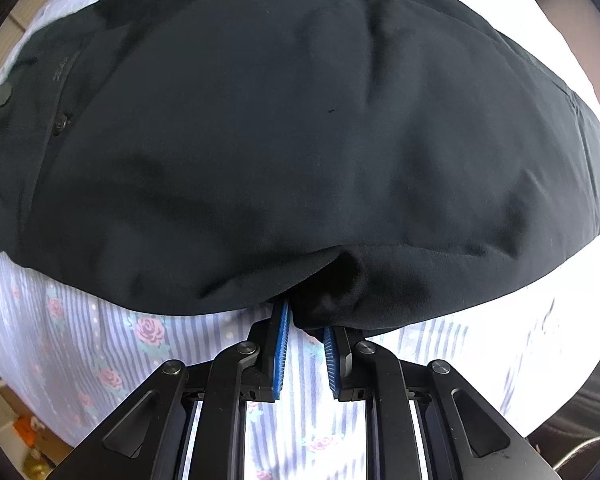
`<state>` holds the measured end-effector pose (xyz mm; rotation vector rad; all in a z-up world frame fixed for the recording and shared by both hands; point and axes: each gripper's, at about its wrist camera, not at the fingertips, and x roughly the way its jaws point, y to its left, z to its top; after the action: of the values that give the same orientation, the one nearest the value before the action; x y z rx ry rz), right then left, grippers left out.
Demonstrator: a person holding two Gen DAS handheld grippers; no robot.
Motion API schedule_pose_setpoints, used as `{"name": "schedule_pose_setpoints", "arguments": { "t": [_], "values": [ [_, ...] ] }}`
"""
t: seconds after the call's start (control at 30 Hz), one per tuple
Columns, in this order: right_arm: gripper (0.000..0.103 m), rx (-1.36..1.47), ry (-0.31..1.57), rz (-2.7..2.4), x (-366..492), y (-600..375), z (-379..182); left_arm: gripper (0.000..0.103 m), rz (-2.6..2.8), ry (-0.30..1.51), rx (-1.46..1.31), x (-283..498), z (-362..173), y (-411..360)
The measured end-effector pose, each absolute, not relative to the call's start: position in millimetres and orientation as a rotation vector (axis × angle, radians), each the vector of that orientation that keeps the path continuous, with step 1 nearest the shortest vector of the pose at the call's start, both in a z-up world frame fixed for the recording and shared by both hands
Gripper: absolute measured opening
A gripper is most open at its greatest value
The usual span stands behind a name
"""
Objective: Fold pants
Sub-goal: 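Lift the trouser end with both tools and fold it over the legs, then open both tools and move them back from the folded trousers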
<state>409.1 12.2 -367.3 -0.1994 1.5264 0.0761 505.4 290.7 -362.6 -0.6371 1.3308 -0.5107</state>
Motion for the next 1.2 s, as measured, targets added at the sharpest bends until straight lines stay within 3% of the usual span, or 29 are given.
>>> {"name": "schedule_pose_setpoints", "arguments": {
  "t": [0.07, 0.17, 0.27, 0.43, 0.63, 0.73, 0.87, 0.93, 1.0, 1.07, 1.2],
  "values": [
    [0.019, -0.206, 1.523, 0.074, 408, 14, -367, 0.031, -0.446, 1.370, -0.675, 512, -381, 292],
    [0.019, -0.194, 1.528, 0.066, 407, 14, -368, 0.029, -0.350, 1.428, -0.744, 515, -402, 295],
    [0.019, -0.184, 1.530, 0.071, 408, 14, -367, 0.024, -0.227, 1.444, -0.708, 517, -388, 286],
    [0.018, -0.090, 1.488, 0.115, 400, 0, -357, 0.019, -0.152, 1.293, -0.531, 508, -325, 280],
    [0.015, -0.101, 1.452, 0.187, 395, 15, -351, 0.020, -0.079, 1.372, -0.477, 527, -353, 296],
    [0.015, -0.142, 1.463, 0.203, 391, 19, -356, 0.025, -0.103, 1.407, -0.430, 532, -360, 297],
    [0.014, -0.193, 1.438, 0.250, 381, 16, -348, 0.045, -0.070, 1.410, -0.236, 539, -354, 268],
    [0.014, -0.149, 1.449, 0.262, 378, 9, -347, 0.048, -0.015, 1.369, -0.116, 534, -336, 255],
    [0.014, -0.119, 1.447, 0.284, 377, 2, -345, 0.065, 0.050, 1.291, 0.005, 520, -310, 247],
    [0.015, -0.105, 1.455, 0.314, 376, -4, -344, 0.076, 0.069, 1.225, 0.050, 500, -287, 244],
    [0.026, -0.124, 1.450, 0.387, 365, -12, -345, 0.077, 0.070, 1.228, -0.007, 446, -263, 257]
  ]
}}
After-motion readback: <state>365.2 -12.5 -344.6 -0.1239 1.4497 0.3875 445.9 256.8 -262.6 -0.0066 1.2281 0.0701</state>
